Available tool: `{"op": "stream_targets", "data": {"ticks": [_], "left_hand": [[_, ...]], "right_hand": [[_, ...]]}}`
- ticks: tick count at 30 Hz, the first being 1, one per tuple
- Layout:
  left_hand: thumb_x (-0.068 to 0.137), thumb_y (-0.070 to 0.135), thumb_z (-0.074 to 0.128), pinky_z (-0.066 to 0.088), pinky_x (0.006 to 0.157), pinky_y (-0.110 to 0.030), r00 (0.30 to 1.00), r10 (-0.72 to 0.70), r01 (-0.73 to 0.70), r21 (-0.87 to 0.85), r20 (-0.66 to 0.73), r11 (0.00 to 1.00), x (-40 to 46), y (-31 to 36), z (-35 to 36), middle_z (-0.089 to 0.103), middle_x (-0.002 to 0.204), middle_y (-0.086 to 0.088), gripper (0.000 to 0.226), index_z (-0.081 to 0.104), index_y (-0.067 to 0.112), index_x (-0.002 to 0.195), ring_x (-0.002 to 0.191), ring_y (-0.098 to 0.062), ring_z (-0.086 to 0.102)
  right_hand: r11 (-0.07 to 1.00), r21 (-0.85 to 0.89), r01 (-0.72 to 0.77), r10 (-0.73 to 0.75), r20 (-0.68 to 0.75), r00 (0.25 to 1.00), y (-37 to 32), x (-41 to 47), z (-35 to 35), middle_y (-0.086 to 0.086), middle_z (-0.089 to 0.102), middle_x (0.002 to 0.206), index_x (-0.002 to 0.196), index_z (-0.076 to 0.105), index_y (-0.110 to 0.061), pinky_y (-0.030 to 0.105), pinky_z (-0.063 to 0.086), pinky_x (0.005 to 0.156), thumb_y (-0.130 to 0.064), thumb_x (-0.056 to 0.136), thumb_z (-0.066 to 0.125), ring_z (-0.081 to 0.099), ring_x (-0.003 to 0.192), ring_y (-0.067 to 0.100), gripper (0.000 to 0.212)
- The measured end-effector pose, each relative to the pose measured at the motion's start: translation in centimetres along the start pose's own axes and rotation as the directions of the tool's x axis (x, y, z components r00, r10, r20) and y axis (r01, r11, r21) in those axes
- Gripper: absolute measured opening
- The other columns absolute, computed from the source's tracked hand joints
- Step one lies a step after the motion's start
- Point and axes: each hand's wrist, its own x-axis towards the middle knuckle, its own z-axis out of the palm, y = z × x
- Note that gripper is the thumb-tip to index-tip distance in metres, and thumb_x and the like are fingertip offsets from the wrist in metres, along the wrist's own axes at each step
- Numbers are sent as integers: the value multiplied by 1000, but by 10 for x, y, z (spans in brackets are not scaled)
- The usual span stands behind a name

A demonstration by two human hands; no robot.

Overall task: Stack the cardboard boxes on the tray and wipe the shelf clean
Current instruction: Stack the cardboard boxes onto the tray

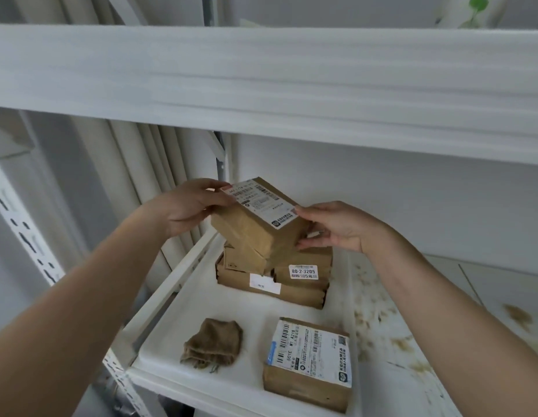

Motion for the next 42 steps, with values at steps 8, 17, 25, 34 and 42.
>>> {"op": "stream_targets", "data": {"ticks": [8, 17, 25, 34, 42], "left_hand": [[86, -8, 59, 53, 58, -18, 948, 56, -92, -100, -313, 991, 23, -14, 11, 67, 103, -6, 42, 54, 6, 125, 84, -15, 65], [72, 9, 81, 55, 82, -32, 858, -81, -25, -199, -507, 980, 56, -32, 11, 48, 123, -11, 88, 26, 13, 140, 98, -21, 60], [78, -4, 70, 52, 88, -33, 951, -61, 26, -118, -304, 993, 70, -41, 16, 62, 119, -11, 63, 42, 6, 134, 105, -23, 62], [90, -2, 56, 50, 92, -32, 958, 41, -36, 20, -283, 999, 73, -46, 20, 66, 114, -10, 30, 61, 7, 118, 105, -24, 62], [97, 21, 49, 51, 83, -31, 923, -55, 96, 90, -380, 991, 74, -51, 36, 60, 119, -8, 38, 49, 8, 133, 102, -22, 58]], "right_hand": [[976, 129, 177, -147, -211, 966, -1, 45, 27, 14, 69, 111, 119, 61, -3, 33, 57, 87, -4, 96, 53, 66, 107, 24, 25], [997, -52, 63, -73, -206, 976, 4, 50, 45, 19, 60, 103, 108, 52, -1, 30, 60, 74, -2, 91, 62, 65, 92, 23, 20], [997, -61, 48, -58, -172, 983, 7, 49, 50, 24, 67, 102, 108, 52, 1, 25, 60, 71, -2, 94, 58, 70, 88, 26, 16], [999, -32, 26, -29, -88, 996, 13, 37, 51, 22, 67, 104, 107, 56, 2, 31, 58, 83, -2, 95, 56, 68, 100, 30, 13], [997, -72, -7, 3, -54, 999, 22, 13, 28, 23, 64, 111, 128, 50, 2, 35, 55, 90, -3, 96, 54, 65, 105, 33, 32]]}}
